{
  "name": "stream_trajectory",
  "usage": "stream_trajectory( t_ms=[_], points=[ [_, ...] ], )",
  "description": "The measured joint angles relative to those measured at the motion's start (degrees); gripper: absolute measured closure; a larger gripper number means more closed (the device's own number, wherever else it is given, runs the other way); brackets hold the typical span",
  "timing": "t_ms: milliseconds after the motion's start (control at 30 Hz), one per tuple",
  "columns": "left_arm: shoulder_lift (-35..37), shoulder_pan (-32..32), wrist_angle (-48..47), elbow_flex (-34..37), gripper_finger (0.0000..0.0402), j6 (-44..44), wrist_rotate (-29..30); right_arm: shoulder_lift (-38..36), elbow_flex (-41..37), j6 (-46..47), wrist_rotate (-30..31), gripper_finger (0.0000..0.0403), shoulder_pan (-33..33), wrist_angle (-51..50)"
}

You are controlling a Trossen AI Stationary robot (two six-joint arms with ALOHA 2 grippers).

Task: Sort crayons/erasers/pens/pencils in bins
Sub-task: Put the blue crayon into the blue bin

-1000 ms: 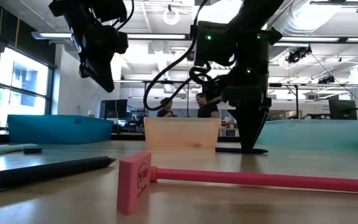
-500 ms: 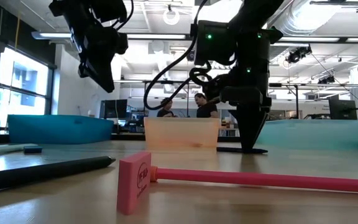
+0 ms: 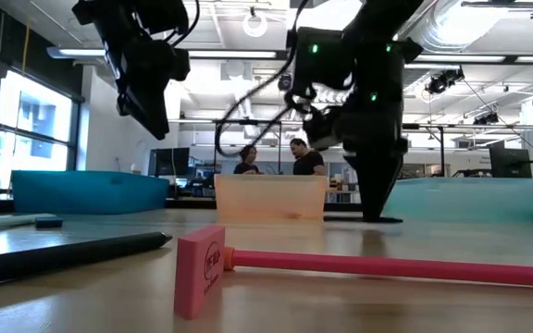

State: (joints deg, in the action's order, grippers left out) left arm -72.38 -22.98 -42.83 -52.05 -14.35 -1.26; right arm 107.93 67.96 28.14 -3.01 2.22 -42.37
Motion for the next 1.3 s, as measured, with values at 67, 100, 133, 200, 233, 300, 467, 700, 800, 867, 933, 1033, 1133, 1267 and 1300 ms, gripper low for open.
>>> stream_trajectory(
  t_ms=[67,100,133,200,233,300,467,700,800,867,933,1033,1133,1267,1300],
  points=[
    [0.0,0.0,-0.7,0.0,0.0246,0.0,-0.3,-1.4,0.0,0.1,-0.4,0.0402,0.1,0.6],
    [0.0,0.0,-1.3,0.0,0.0239,0.0,-1.0,-1.9,0.1,0.3,-0.4,0.0402,0.0,0.8],
    [0.0,0.0,-1.7,0.0,0.0232,0.0,-1.8,-2.3,0.1,0.3,-0.3,0.0402,0.0,0.9],
    [0.0,0.0,-2.2,0.0,0.0220,0.2,-3.9,-3.2,0.1,0.5,-0.5,0.0402,-0.1,1.4],
    [0.0,0.0,-2.4,0.0,0.0216,0.8,-5.0,-3.8,0.1,0.8,-0.7,0.0402,-0.1,2.1],
    [0.0,0.0,-2.4,0.0,0.0209,2.4,-7.2,-4.9,0.1,1.6,-1.7,0.0402,-0.1,3.0],
    [0.0,0.0,-0.9,0.0,0.0205,7.0,-10.8,-8.1,0.1,2.4,-2.6,0.0402,0.1,5.9],
    [0.0,0.2,8.2,0.0,0.0214,8.6,-15.3,-14.2,0.2,3.3,-1.7,0.0402,0.1,8.4],
    [0.0,0.2,12.5,0.0,0.0219,8.6,-17.4,-16.8,0.2,3.6,-1.5,0.0402,0.1,9.8],
    [0.0,0.2,15.0,0.0,0.0221,8.6,-17.6,-18.6,0.2,3.9,-1.3,0.0402,0.1,10.7],
    [0.0,0.2,17.3,0.0,0.0222,8.5,-17.7,-20.3,0.2,4.0,-0.6,0.0402,0.1,11.7],
    [0.0,0.2,21.0,0.0,0.0222,8.1,-17.7,-22.6,0.2,4.0,0.9,0.0402,0.1,12.4],
    [0.0,0.2,24.4,0.0,0.0222,7.0,-17.7,-24.8,0.3,3.7,1.8,0.0402,0.1,12.8],
    [0.0,0.2,28.0,0.0,0.0222,6.1,-17.7,-27.2,0.3,2.4,3.3,0.0402,0.0,13.3],
    [0.0,0.2,29.1,0.0,0.0222,5.6,-17.7,-27.8,0.3,1.9,3.5,0.0402,0.0,13.5]
  ],
)
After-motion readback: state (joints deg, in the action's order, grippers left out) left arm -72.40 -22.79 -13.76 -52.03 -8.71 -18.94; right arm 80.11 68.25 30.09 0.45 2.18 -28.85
